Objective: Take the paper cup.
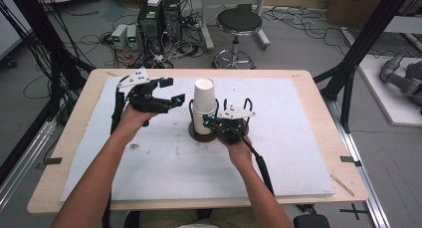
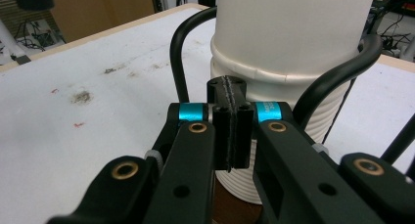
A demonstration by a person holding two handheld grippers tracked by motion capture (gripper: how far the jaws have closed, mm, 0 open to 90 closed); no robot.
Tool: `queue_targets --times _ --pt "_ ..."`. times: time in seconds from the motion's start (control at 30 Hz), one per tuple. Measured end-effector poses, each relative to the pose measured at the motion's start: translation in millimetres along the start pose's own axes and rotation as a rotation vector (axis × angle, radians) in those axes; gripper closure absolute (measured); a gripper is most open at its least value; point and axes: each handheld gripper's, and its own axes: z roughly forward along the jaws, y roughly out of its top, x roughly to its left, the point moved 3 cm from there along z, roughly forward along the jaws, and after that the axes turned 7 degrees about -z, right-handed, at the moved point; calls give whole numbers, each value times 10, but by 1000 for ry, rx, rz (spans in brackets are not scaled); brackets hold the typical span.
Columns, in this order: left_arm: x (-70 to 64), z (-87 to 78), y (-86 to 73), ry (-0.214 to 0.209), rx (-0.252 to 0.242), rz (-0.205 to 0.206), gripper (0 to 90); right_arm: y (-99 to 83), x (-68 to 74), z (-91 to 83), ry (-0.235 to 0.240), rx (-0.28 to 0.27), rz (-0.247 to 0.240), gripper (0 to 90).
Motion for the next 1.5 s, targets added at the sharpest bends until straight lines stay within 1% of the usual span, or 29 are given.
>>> queue_targets --times 0.03,0.07,0.1,0.17,0.2,0.23,0.3,0.33,0.37,0.5,0.63,0.73,0.77,0.87,0.97,1.07,1.2,1.3,1.33,1.37,1.4,1.43,1.47,1.5 --pt "-11 53 22 -4 8 7 167 1 -2 3 -1 -1 -2 900" --pt "-24 137 50 -7 31 12 167 1 -1 7 1 -2 -1 900" --pt "-34 180 65 -10 35 15 167 2 1 9 2 -2 0 900" --pt "-43 209 76 -14 38 15 167 2 4 11 4 -1 2 900" --pt "-80 295 102 -26 51 20 167 2 3 10 4 -1 1 900" --pt "-99 342 111 -31 59 23 167 3 1 11 4 -1 1 900" --pt "-110 371 114 -35 64 24 167 4 -4 10 4 -2 -3 900" --pt "-122 439 115 -33 80 32 167 3 -4 10 7 -1 -3 900" --pt "-122 439 115 -33 80 32 167 3 -4 10 7 -1 -3 900" --pt "-116 535 91 -31 99 26 167 4 -4 9 9 0 -4 900" --pt "-91 642 67 -14 120 11 167 4 -6 9 10 1 -5 900" --pt "-83 674 71 -9 121 11 170 5 -5 9 9 1 -2 900" --pt "-83 685 72 -10 124 13 197 4 -7 9 8 1 -2 900" --pt "-102 708 62 -23 135 39 320 6 -7 9 9 1 1 900" --pt "-106 706 64 -28 138 45 324 8 -10 10 10 1 0 900" --pt "-106 688 79 -30 133 48 327 7 -7 10 10 3 1 900" --pt "-117 649 147 -31 94 41 332 8 -5 14 14 4 4 900" --pt "-134 598 251 -31 34 12 334 10 -6 18 13 1 3 900" --pt "-134 598 251 -31 34 12 334 10 -7 18 13 2 2 900" --pt "-140 577 293 -31 20 10 334 10 -7 18 13 2 2 900" --pt "-160 537 380 -28 -2 12 334 11 -5 15 13 6 -4 900" --pt "-160 537 380 -28 -2 12 334 11 -5 15 13 6 -4 900" --pt "-170 510 432 -23 -9 11 334 18 2 5 11 1 -17 900" --pt "-177 495 461 -16 -16 6 334 18 2 5 11 1 -17 900"
